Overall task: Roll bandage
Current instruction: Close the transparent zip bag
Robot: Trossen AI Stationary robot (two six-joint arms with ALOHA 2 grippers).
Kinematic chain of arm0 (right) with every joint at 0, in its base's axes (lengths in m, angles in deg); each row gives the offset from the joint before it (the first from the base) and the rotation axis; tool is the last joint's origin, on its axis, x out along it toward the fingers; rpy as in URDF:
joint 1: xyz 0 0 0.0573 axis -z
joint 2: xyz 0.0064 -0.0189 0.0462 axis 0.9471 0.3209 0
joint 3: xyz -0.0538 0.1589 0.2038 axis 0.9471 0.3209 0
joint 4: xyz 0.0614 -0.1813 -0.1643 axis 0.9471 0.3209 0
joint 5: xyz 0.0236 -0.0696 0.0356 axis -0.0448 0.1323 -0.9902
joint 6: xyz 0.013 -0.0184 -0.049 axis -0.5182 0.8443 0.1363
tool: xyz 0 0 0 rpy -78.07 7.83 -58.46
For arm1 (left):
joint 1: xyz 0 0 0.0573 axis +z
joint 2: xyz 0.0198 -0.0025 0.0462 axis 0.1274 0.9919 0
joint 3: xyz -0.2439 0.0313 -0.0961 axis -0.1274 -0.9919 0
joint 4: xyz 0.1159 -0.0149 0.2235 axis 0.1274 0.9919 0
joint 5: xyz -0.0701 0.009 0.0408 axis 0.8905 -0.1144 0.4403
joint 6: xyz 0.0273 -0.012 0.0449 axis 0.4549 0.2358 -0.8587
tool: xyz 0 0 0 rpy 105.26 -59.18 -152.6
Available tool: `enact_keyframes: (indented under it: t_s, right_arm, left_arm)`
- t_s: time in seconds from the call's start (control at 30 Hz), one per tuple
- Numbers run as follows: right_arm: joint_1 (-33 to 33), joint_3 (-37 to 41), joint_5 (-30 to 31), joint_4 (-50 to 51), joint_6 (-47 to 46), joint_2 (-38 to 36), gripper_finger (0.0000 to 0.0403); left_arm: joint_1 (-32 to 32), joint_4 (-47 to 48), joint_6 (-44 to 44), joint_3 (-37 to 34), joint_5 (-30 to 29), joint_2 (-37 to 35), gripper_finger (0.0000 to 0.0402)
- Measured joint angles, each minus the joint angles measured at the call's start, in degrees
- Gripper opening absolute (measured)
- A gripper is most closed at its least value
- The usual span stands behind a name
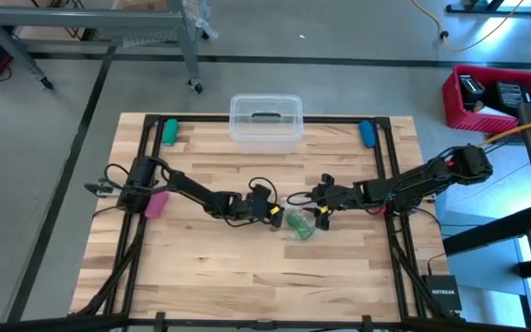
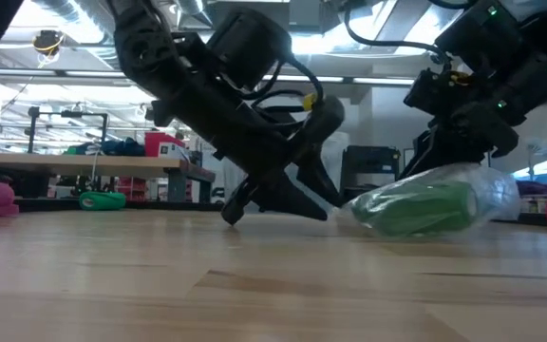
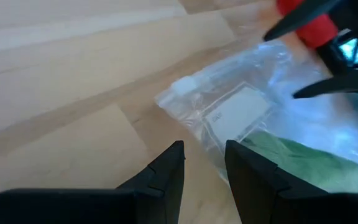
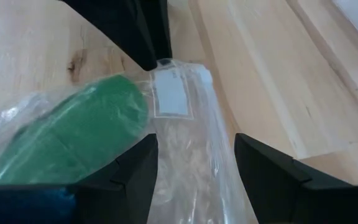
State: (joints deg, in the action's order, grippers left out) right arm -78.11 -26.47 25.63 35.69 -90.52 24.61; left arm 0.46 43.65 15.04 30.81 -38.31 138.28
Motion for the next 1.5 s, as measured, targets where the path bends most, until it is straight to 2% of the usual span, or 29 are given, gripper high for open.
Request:
enact_keyframes:
  t_s: [0.23, 0.47, 0.73, 0.83, 0.93, 1.03, 1.13, 1.23, 1.4, 1.5]
  right_arm:
    - [0.04, 0.00, 0.49, 0.03, -0.04, 0.19, 0.0214]
    - [0.04, -0.02, 0.09, -2.50, 0.00, 2.91, 0.0214]
    - [0.04, -0.43, -1.03, -1.34, 0.22, 3.54, 0.0214]
    - [0.04, -2.47, -1.76, 4.56, -0.16, 1.22, 0.0214]
    - [0.04, -5.56, -3.47, 15.19, -1.94, -2.27, 0.0214]
    - [0.04, -7.54, -6.25, 25.31, -5.90, -5.55, 0.0214]
    - [0.07, -7.03, -7.99, 30.29, -10.17, -7.46, 0.0214]
    - [0.11, -4.11, -8.01, 28.46, -13.34, -7.21, 0.0214]
    - [0.11, 0.81, -8.05, 16.46, -16.37, -3.52, 0.0212]
    - [0.09, 1.75, -7.98, 12.33, -16.55, -1.05, 0.0193]
  left_arm:
    - [1.01, -6.99, -3.81, 1.14, -0.94, 0.89, 0.0109]
    - [2.72, -13.90, -5.42, 3.07, 6.12, 5.09, 0.0109]
    - [2.48, -12.10, -15.64, 3.34, 7.37, 4.98, 0.0109]
    - [2.54, -9.80, -18.69, 3.28, 7.37, 3.42, 0.0109]
    - [2.59, -7.82, -21.47, 3.37, 7.25, 1.96, 0.0109]
    - [2.44, -6.14, -23.87, 3.29, 7.21, 1.72, 0.0109]
    - [2.08, -6.53, -25.61, 3.36, 7.18, 1.66, 0.0109]
    - [1.69, -6.44, -27.25, 3.37, 7.10, 1.66, 0.0109]
    - [1.40, -6.59, -27.98, 3.37, 7.06, 1.68, 0.0109]
    - [1.27, -6.47, -28.57, 3.37, 7.02, 1.70, 0.0109]
